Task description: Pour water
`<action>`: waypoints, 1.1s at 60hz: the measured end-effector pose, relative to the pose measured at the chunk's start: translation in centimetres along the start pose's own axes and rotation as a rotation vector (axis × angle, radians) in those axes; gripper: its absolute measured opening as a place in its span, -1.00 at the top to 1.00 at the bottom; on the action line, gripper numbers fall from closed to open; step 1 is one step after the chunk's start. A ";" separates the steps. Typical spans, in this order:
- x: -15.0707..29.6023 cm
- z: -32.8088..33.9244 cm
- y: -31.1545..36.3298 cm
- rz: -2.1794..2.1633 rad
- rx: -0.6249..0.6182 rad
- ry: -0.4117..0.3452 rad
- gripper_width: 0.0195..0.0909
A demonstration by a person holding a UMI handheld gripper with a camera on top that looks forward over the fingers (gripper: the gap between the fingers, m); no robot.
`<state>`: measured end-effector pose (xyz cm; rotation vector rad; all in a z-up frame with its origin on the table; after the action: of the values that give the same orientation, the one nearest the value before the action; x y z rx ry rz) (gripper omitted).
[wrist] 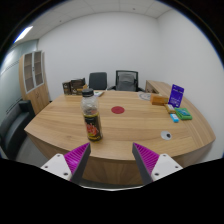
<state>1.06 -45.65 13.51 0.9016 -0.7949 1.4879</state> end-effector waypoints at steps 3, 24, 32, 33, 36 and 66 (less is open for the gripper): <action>0.5 -2.3 2.7 -0.002 0.008 -0.015 -0.86; 4.7 -17.0 8.0 -0.080 -0.119 -0.139 -0.46; 5.0 -18.9 7.6 -0.066 -0.161 -0.179 0.13; 5.0 -19.2 7.1 -0.066 -0.161 -0.184 0.16; 5.1 -19.0 7.5 -0.064 -0.175 -0.195 0.23; 16.1 -18.3 2.1 0.360 -0.413 -0.173 0.51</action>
<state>-3.41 -22.23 19.11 0.5974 -1.3911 1.4824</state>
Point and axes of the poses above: the point between the fingertips, and its own axes, seen from behind it with the camera up: y to the left, x up, z backward, against the way the camera looks, the point moved 2 cm from there along z, backward, against the way the camera looks, and after that the axes turned 5 degrees about -y, right-handed, at the moved point
